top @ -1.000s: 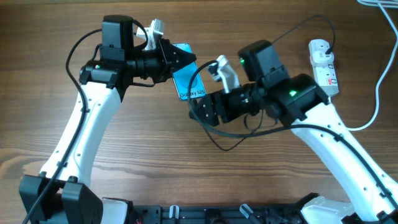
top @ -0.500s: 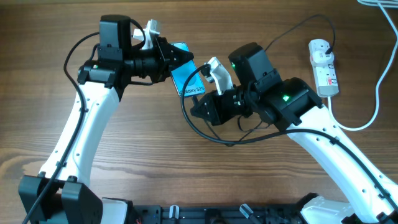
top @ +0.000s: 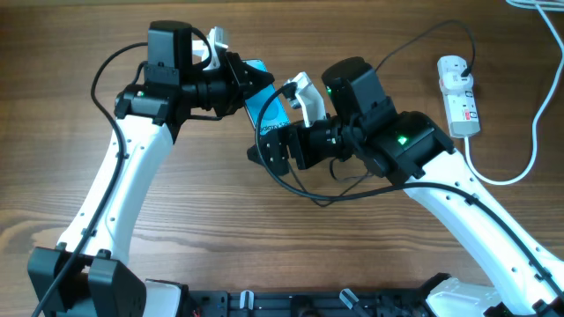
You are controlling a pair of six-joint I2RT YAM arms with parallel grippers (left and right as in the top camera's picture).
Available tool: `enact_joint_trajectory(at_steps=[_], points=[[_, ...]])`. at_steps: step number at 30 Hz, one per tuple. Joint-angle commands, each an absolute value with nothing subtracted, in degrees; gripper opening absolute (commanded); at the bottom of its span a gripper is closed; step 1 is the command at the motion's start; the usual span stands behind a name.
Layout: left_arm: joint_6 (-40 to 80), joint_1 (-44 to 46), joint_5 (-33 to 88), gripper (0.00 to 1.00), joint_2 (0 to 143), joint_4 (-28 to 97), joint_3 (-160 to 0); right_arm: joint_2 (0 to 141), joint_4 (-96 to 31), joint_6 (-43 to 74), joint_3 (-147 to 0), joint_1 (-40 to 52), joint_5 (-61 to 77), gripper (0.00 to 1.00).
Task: Plug charger to phone and switch on socket
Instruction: 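Open the right gripper, release the plug, and pull it back right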
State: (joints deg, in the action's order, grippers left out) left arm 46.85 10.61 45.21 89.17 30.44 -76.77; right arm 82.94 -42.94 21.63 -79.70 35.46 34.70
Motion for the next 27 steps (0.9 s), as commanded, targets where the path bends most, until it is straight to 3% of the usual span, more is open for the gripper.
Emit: enact_joint_trajectory(at_steps=[1,8,11,16,21,27], points=[[39.92,8.73,48.36,0.04,88.29,30.96,-76.82,83.05,-41.41,20.51,-80.55,33.32,29.30,1.00],[8.45,6.85,50.06,0.04,88.29,34.83,-76.82,83.05,-44.93,12.71,-80.55,22.76,29.26,1.00],[3.64,8.08,50.09,0.04,88.40,35.48,-76.82,83.05,-49.12,10.92,-80.55,19.00,21.91,1.00],[10.11,9.26,45.36,0.04,94.45,36.80,-76.82,83.05,-55.16,10.83,-80.55,11.46,6.48,1.00],[17.98,9.28,39.79,0.04,102.65,35.53,-76.82,83.66,-56.55,10.48,-80.29,7.40,5.74,1.00],[18.65,9.28,32.36,0.04,111.31,32.38,-76.82,87.37,-57.54,10.48,-80.23,7.35,5.76,1.00]])
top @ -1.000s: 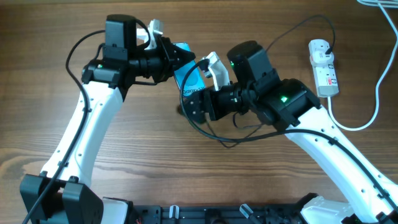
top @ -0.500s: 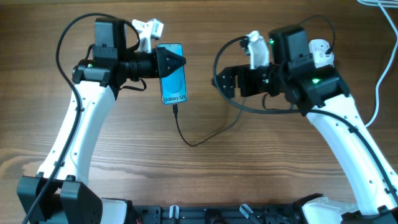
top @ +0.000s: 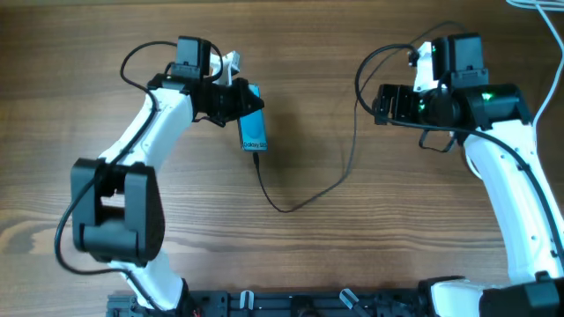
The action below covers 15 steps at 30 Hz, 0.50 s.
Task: Plug charger to phone and switch on socket
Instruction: 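Open the right gripper, release the plug, and pull it back right, then lower the phone flat onto the table with the left gripper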
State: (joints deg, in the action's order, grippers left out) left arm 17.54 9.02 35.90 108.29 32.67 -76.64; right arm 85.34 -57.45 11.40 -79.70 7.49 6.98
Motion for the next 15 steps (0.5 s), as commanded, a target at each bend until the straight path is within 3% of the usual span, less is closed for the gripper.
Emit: enact_joint_trajectory(at_steps=[1,14,15], points=[[18.59,9.28,31.86,0.04,112.27,32.36,-76.82,87.77,-57.63,10.50,-80.23,7.35,5.78,1.00],[18.48,10.55,25.28,0.04,120.77,30.87,-76.69,88.84,-57.95,10.48,-80.23,7.38,5.76,1.00],[18.50,10.55,24.25,0.11,120.81,31.09,-76.71,88.84,-58.04,10.50,-80.23,7.35,5.76,1.00]])
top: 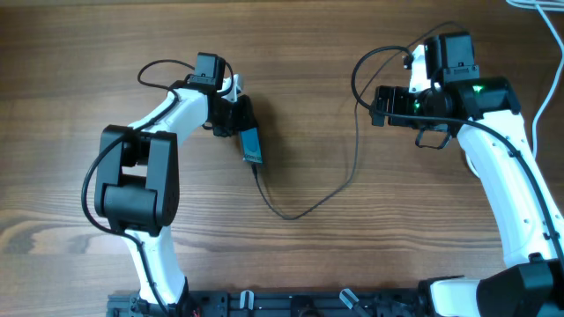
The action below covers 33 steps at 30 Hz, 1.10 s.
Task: Plug charger to phone and switch on socket
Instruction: 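Lower the phone flat onto the table with the left gripper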
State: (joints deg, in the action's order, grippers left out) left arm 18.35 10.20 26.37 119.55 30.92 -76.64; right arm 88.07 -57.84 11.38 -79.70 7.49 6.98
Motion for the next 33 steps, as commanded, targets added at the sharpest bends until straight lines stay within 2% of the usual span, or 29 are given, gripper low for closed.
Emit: enact_joint_trajectory(at_steps=[1,4,5,6,8,10,11,15,21,26,28,30,31,32,33], points=[[18.48,10.55,22.94,0.13,120.84,31.51,-76.69,88.84,-58.15,10.48,-80.23,7.38,5.76,1.00],[18.48,10.57,22.85,0.15,120.86,31.88,-76.69,88.84,-58.17,10.48,-80.23,7.35,5.76,1.00],[18.48,10.57,22.85,0.09,120.86,31.99,-76.69,88.84,-58.17,10.50,-80.23,7.35,5.76,1.00],[18.48,10.57,22.85,0.08,120.86,32.12,-76.71,88.84,-58.19,10.48,-80.23,7.38,5.76,1.00],[18.48,10.57,22.85,0.17,120.86,32.40,-76.69,88.84,-58.19,10.48,-80.23,7.38,5.76,1.00],[18.48,10.55,22.85,0.20,120.86,33.12,-76.69,88.84,-58.17,10.48,-80.23,7.38,5.76,1.00],[18.48,10.55,22.85,0.26,120.86,33.39,-76.69,88.84,-58.17,10.50,-80.23,7.38,5.76,1.00],[18.48,10.55,22.83,0.29,120.86,33.98,-76.69,88.84,-58.35,10.46,-80.23,7.38,5.78,1.00],[18.48,10.55,22.35,0.28,120.86,35.90,-76.71,88.84,-58.43,10.48,-80.23,7.38,5.78,1.00],[18.52,10.55,15.92,0.27,120.86,39.62,-76.71,88.84,-58.59,10.48,-80.23,7.38,5.78,1.00],[18.52,10.48,15.53,0.35,120.86,39.97,-76.71,88.84,-58.57,10.50,-80.23,7.38,5.78,1.00],[18.52,10.48,15.53,0.50,120.86,40.01,-76.71,88.84,-58.61,10.48,-80.23,7.38,5.78,1.00],[18.50,10.48,15.53,0.50,120.86,40.16,-76.71,88.84,-58.65,10.48,-80.23,7.38,5.78,1.00],[18.50,10.48,15.53,0.44,120.86,40.36,-76.71,88.84,-58.61,10.48,-80.23,7.38,5.78,1.00],[18.50,10.48,15.53,0.43,120.86,40.40,-76.71,88.84,-58.61,10.48,-80.23,7.38,5.78,1.00]])
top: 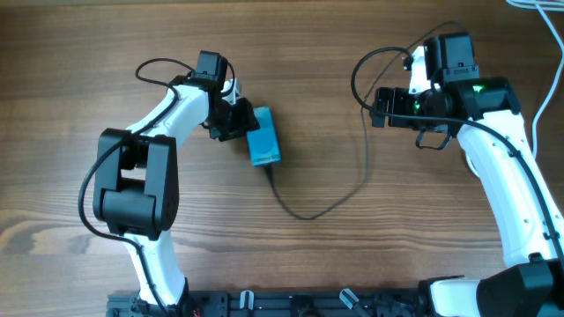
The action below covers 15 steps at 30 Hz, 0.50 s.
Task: Plug charger to phone and switch on socket
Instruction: 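Lower the phone flat onto the table with the left gripper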
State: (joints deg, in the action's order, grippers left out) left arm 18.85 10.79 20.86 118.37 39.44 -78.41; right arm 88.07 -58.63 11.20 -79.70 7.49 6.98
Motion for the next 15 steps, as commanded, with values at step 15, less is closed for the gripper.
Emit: enact_joint_trajectory(at_steps=[15], points=[[24.53,0.12,15.79,0.10,120.86,42.33,-76.82,89.17,-57.12,11.20,-80.23,7.35,1.96,1.00]])
